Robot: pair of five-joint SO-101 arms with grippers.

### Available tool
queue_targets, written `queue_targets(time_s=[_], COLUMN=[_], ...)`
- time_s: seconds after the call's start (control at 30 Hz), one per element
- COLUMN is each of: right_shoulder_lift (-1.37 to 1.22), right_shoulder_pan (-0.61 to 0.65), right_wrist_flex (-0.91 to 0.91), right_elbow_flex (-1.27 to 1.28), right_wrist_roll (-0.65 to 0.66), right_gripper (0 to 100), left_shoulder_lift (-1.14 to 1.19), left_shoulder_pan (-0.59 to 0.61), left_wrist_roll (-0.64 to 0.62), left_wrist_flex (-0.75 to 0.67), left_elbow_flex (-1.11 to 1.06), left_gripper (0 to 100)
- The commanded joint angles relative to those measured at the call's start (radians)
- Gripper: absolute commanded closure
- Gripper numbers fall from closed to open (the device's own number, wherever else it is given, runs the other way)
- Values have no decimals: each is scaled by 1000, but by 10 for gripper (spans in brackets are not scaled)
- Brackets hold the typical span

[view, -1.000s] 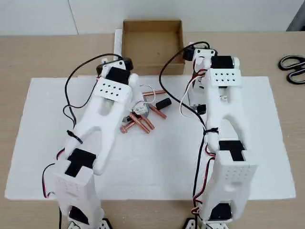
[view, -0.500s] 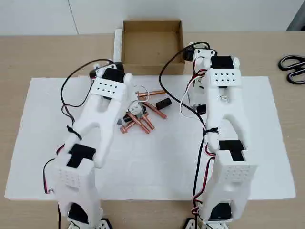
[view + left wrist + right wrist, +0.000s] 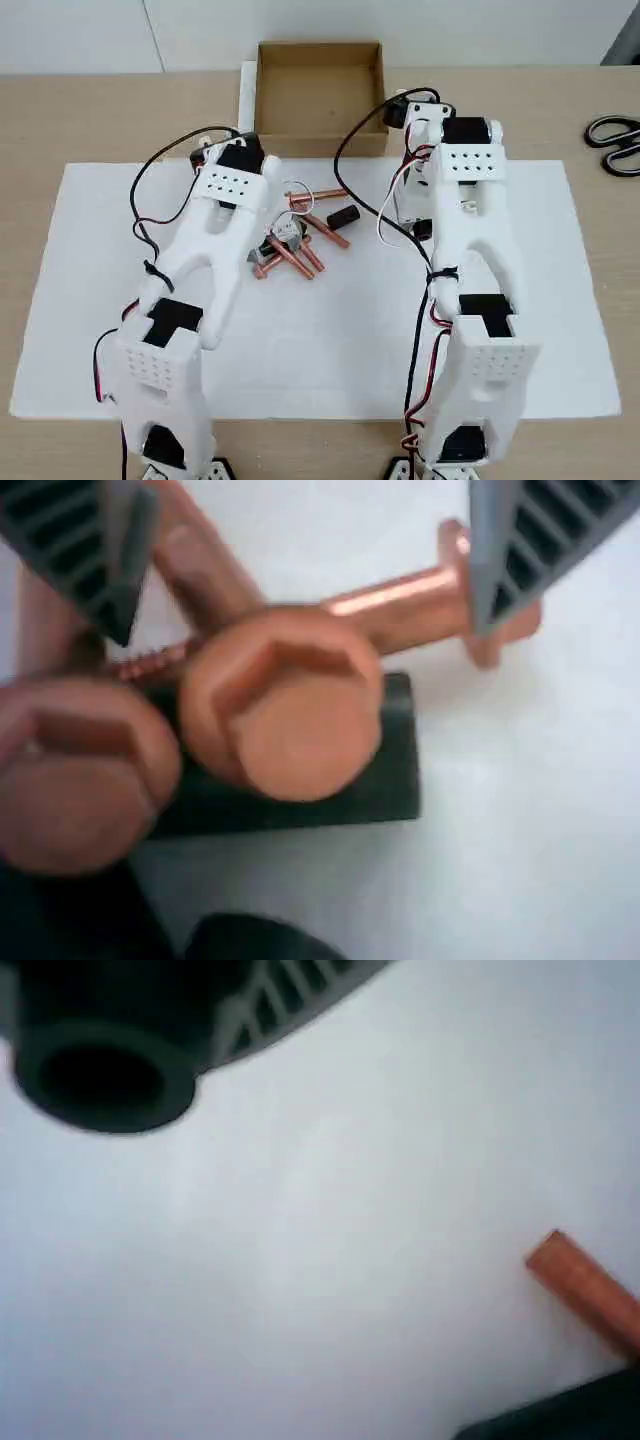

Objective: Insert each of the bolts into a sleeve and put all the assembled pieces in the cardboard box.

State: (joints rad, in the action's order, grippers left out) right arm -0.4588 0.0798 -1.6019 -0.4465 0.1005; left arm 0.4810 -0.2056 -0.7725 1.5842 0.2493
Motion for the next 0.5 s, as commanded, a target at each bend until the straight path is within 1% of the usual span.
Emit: queue_targets(time_s=[0.0, 0.1, 0.27, 0.47], right_shoulder_lift=[13, 13, 13, 13], right_shoulder_pan=[-4, -4, -4, -4], right_wrist_flex=[16, 16, 16, 16], right_elbow_flex=[-11, -11, -11, -11], right_wrist_roll=[11, 11, 11, 9], right_gripper=[994, 994, 994, 994], left_shoulder_lift=[-6, -5, -5, 38], left_shoulder_pan=[2, 2, 2, 0], left_wrist_roll=[-8, -8, -6, -6], left_wrist_flex=[-31, -38, -61, -66], left_elbow_flex=[33, 31, 30, 25], left_gripper=[794, 812, 905, 912])
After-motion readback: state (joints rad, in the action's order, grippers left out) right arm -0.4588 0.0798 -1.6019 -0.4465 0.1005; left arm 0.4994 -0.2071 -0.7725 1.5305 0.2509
